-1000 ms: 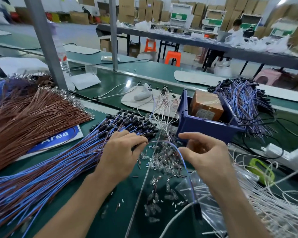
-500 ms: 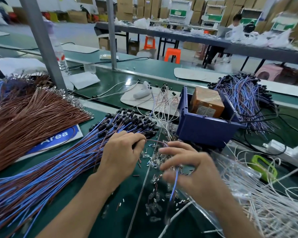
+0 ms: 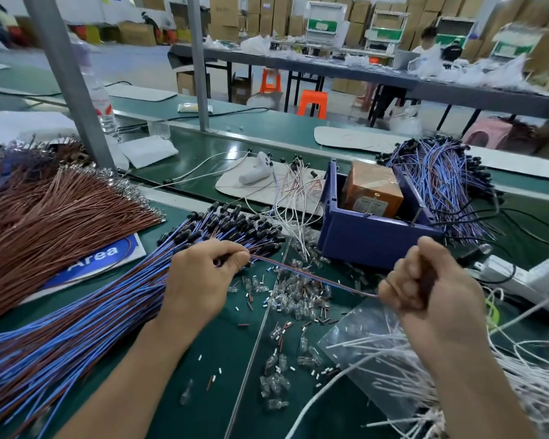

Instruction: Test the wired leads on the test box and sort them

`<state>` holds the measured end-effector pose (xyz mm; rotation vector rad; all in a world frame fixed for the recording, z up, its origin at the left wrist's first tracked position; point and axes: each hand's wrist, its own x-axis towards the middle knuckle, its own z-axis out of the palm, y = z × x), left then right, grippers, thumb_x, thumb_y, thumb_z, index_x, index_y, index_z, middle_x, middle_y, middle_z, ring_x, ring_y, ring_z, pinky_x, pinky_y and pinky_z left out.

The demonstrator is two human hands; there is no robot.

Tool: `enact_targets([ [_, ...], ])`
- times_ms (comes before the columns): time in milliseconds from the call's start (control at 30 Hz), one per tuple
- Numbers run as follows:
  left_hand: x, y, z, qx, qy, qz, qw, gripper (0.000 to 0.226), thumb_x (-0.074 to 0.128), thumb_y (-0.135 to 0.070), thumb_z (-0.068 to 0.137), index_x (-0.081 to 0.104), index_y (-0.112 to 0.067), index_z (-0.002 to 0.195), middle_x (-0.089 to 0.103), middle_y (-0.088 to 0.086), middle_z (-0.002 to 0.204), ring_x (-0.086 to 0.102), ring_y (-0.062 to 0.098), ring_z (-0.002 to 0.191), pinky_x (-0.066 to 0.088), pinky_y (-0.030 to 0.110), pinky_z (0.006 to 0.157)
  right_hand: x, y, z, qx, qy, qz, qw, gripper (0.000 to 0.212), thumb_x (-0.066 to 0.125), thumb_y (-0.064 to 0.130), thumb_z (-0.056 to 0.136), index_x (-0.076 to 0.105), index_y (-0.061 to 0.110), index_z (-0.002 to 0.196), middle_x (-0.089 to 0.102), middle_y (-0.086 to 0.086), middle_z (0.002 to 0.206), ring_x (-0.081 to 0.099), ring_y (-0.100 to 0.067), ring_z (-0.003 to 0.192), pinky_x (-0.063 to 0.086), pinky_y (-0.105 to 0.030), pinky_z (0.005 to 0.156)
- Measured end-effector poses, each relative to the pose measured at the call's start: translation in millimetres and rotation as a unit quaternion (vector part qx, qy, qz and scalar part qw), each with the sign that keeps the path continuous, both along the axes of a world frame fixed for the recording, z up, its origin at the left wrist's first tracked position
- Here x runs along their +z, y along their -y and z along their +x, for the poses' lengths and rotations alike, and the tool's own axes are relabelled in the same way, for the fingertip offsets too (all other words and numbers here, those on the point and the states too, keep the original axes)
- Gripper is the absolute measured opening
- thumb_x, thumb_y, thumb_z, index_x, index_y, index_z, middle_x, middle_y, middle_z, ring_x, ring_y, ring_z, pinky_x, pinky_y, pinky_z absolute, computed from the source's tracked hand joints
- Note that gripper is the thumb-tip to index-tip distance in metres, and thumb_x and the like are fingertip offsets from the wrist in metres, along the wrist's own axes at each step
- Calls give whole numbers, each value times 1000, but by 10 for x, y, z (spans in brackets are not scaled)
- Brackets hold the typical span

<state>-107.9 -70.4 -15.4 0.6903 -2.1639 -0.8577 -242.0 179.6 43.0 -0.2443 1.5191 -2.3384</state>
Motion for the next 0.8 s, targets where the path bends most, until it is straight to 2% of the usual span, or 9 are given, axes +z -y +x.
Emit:
enact_targets([
  [133, 96, -197, -29, -76, -11, 30, 997, 16, 89, -21, 79, 83, -35, 83, 72, -32, 78, 68, -8, 76, 47, 4, 71, -32, 37, 27, 61, -210, 284, 934, 29, 61, 14, 98, 77, 21, 76, 66, -10, 58, 51, -14, 47, 40, -23, 44],
  [233, 249, -319, -62, -142, 4, 39, 989, 19, 89, -18, 77, 83, -36, 78, 72, -27, 69, 69, -7, 65, 47, 5, 63, -10, 67, 81, 123, -155, 219, 956, 34, 54, 5, 102, 79, 15, 82, 73, -16, 72, 61, -20, 52, 52, -27, 52],
  [300, 381, -360, -79, -185, 10, 48, 982, 19, 90, -17, 76, 84, -34, 79, 74, -24, 69, 70, -6, 64, 50, 7, 63, -6, 105, 85, 127, -111, 158, 973, 34, 51, 6, 103, 78, 11, 82, 69, -17, 70, 52, -17, 46, 45, -27, 48],
  [367, 503, -393, -148, -229, 5, 112, 967, 18, 91, -19, 73, 84, -33, 81, 77, -13, 72, 73, 1, 66, 53, 11, 63, -18, 138, 76, 117, -111, 173, 972, 35, 52, 10, 104, 80, 15, 84, 62, -10, 64, 43, -12, 47, 35, -23, 47],
  [433, 577, -424, -238, -298, -9, 232, 926, 12, 84, -20, 74, 84, -24, 85, 78, 2, 74, 73, 11, 64, 55, 18, 61, -37, 175, 100, 121, -136, 195, 964, 33, 53, 13, 105, 81, 23, 90, 64, -2, 66, 43, -7, 50, 33, -18, 47],
  [500, 560, -478, -342, -363, -37, 359, 859, 9, 78, -17, 79, 83, -14, 86, 76, 10, 74, 68, 14, 58, 55, 21, 58, -64, 199, 163, 140, -162, 191, 958, 29, 57, 13, 102, 82, 28, 95, 68, 11, 66, 52, 2, 51, 39, -10, 48],
  [567, 493, -560, -434, -362, -59, 429, 825, 12, 73, -18, 84, 82, -11, 83, 72, 10, 67, 64, 12, 51, 53, 20, 53, -102, 234, 221, 159, -153, 167, 961, 22, 61, 13, 100, 81, 20, 95, 65, 17, 58, 56, 7, 51, 42, -6, 50],
  [733, 297, -696, -539, -286, -50, 386, 876, 15, 75, -15, 88, 81, -12, 74, 61, 2, 50, 48, 6, 40, 36, 15, 42, -215, 305, 210, 167, -98, 177, 965, 23, 62, 12, 100, 78, 14, 84, 71, -7, 71, 34, -5, 40, 29, -19, 41],
  [800, 274, -727, -537, -289, -53, 395, 871, 11, 78, -13, 86, 81, -10, 75, 63, 6, 54, 52, 11, 44, 38, 18, 46, -264, 310, 203, 175, -75, 184, 964, 19, 65, 12, 98, 77, 15, 84, 66, -7, 67, 35, -7, 42, 29, -20, 42],
])
